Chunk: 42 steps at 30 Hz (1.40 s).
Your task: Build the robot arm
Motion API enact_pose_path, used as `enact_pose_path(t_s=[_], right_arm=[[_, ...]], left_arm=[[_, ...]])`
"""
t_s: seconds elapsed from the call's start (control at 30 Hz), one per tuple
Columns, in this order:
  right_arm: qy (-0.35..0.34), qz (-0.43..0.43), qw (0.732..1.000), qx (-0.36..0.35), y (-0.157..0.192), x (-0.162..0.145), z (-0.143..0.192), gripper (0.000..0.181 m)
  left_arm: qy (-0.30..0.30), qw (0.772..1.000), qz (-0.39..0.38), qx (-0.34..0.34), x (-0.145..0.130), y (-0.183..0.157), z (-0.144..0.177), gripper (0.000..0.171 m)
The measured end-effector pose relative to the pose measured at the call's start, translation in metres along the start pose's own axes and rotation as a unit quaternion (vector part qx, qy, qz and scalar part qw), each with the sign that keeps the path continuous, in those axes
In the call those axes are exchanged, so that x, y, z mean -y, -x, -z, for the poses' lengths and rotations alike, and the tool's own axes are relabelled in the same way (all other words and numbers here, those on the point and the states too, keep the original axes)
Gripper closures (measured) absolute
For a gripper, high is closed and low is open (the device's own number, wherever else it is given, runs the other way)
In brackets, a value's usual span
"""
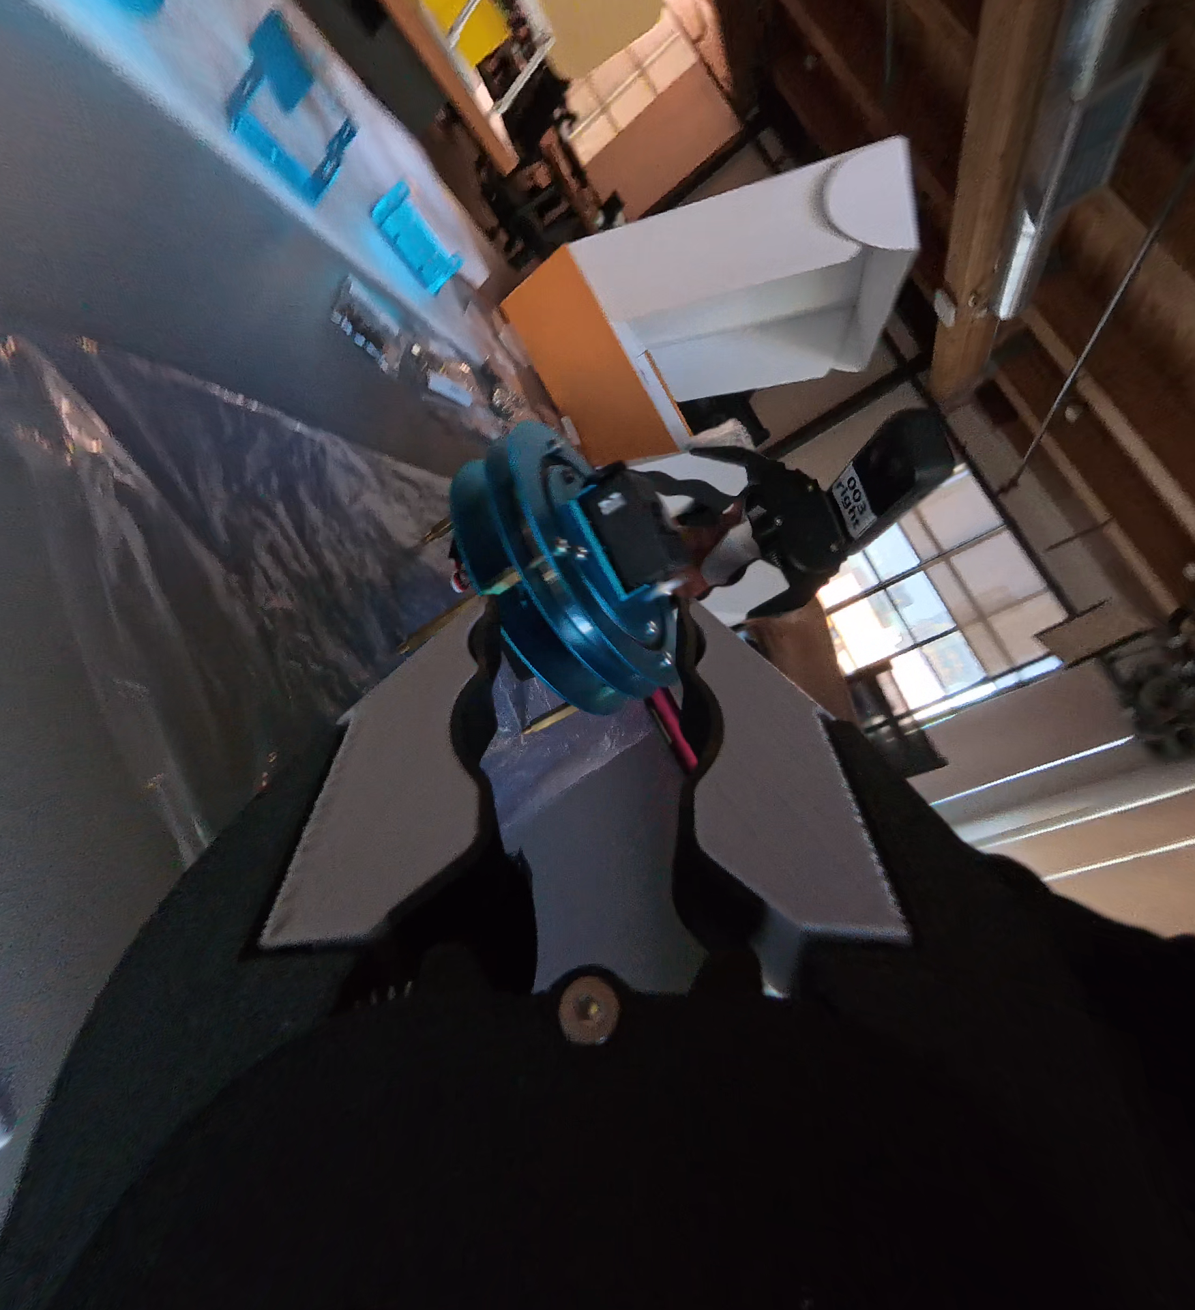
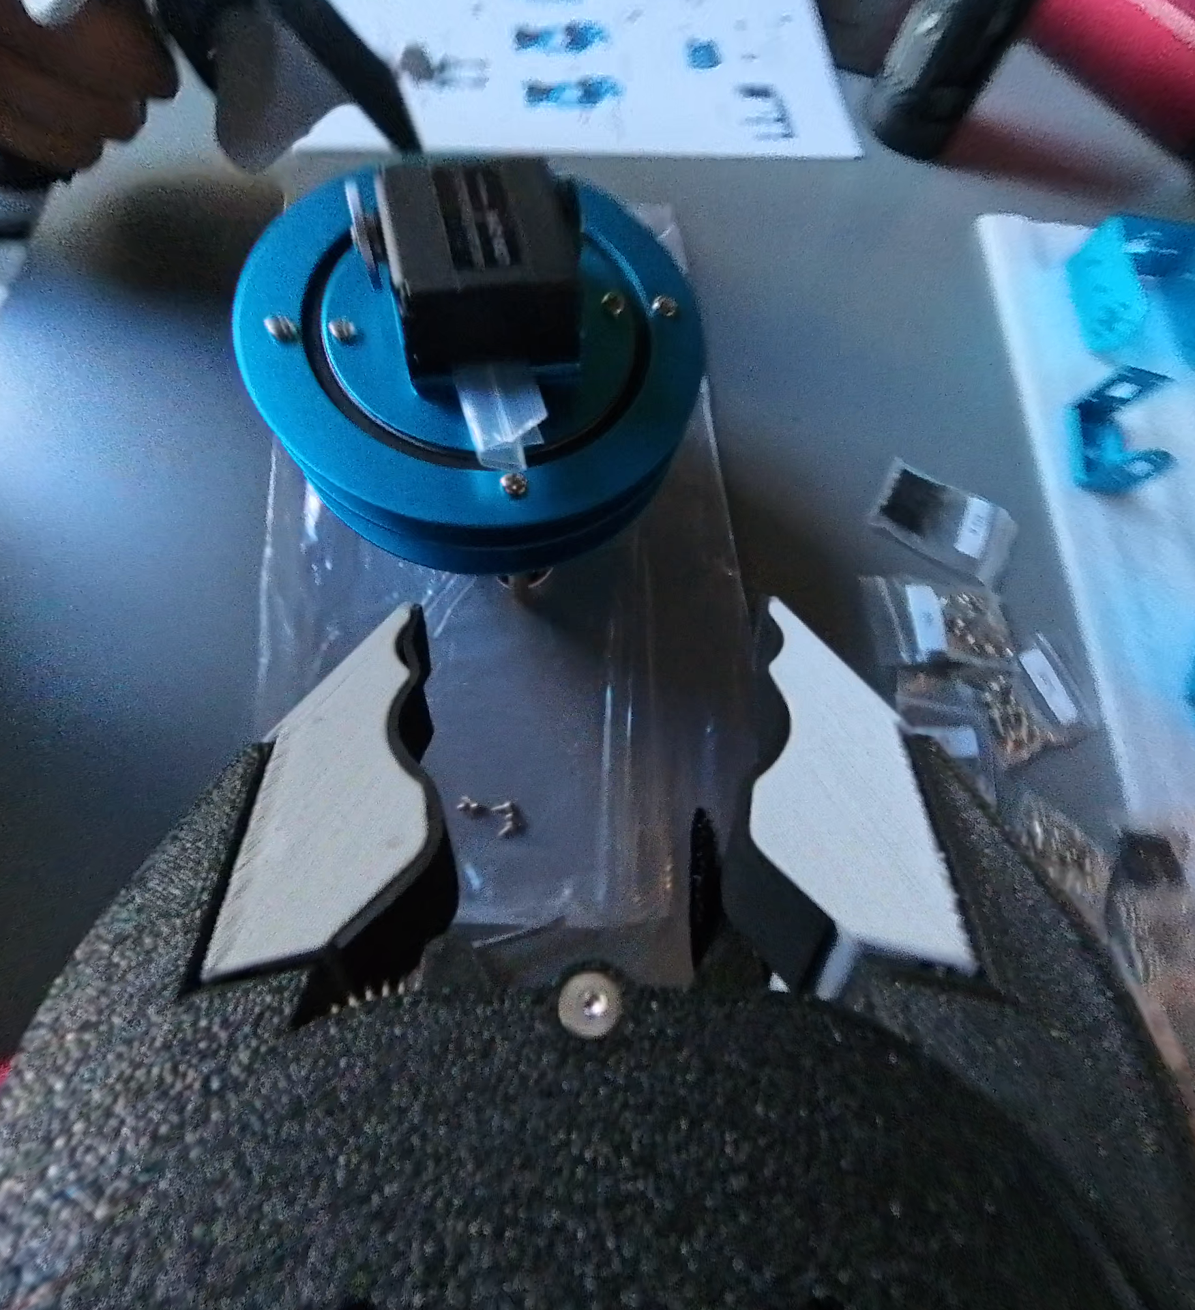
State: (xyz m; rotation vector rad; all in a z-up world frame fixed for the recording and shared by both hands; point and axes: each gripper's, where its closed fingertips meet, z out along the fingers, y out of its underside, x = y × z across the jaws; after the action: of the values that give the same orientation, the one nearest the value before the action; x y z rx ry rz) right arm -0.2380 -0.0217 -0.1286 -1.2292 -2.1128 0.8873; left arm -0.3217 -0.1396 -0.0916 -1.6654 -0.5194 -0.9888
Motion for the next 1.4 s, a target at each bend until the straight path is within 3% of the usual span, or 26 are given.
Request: enact_pose_path(t_s=[0.2,0.33,0.47,0.53,0.67,0.87,1.0,1.1,1.2,1.33,1.4], right_arm=[[-0.152,-0.041,0.981,-0.112,0.0,0.024,0.046,0.104],[-0.19,-0.074,0.976,-0.082,0.007,0.03,0.056,0.104],[-0.18,-0.066,0.977,-0.087,0.015,0.029,0.05,0.106],[-0.195,-0.07,0.973,-0.099,0.023,0.033,0.048,0.108],[-0.19,-0.075,0.971,-0.125,0.036,0.033,0.045,0.112],[-0.183,-0.071,0.965,-0.171,0.048,0.044,0.048,0.111],[-0.157,-0.045,0.969,-0.186,0.053,0.04,0.04,0.113],[-0.139,-0.02,0.97,-0.199,0.052,0.036,0.035,0.113],[-0.129,-0.022,0.975,-0.181,0.059,0.034,0.028,0.114],[-0.124,0.023,0.97,-0.206,0.064,0.039,0.03,0.116],[-0.141,0.015,0.973,-0.183,0.074,0.046,0.032,0.115]], left_arm=[[-0.036,0.973,-0.225,0.02,-0.015,-0.038,0.038,0.122],[-0.071,0.944,-0.322,0.021,-0.036,-0.064,0.052,0.123],[-0.087,0.913,-0.391,0.081,-0.042,-0.06,0.047,0.123],[-0.086,0.904,-0.399,0.13,-0.038,-0.05,0.041,0.122],[-0.037,0.92,-0.352,0.169,-0.058,-0.033,0.036,0.122],[-0.078,0.932,-0.308,0.176,-0.056,-0.037,0.053,0.121],[-0.051,0.922,-0.345,0.167,-0.068,-0.039,0.038,0.121],[-0.064,0.914,-0.381,0.127,-0.076,-0.06,0.027,0.121],[-0.07,0.903,-0.407,0.121,-0.081,-0.06,0.021,0.121],[-0.078,0.868,-0.469,0.142,-0.07,-0.054,0.022,0.122],[-0.077,0.859,-0.487,0.141,-0.048,-0.059,0.025,0.122]])
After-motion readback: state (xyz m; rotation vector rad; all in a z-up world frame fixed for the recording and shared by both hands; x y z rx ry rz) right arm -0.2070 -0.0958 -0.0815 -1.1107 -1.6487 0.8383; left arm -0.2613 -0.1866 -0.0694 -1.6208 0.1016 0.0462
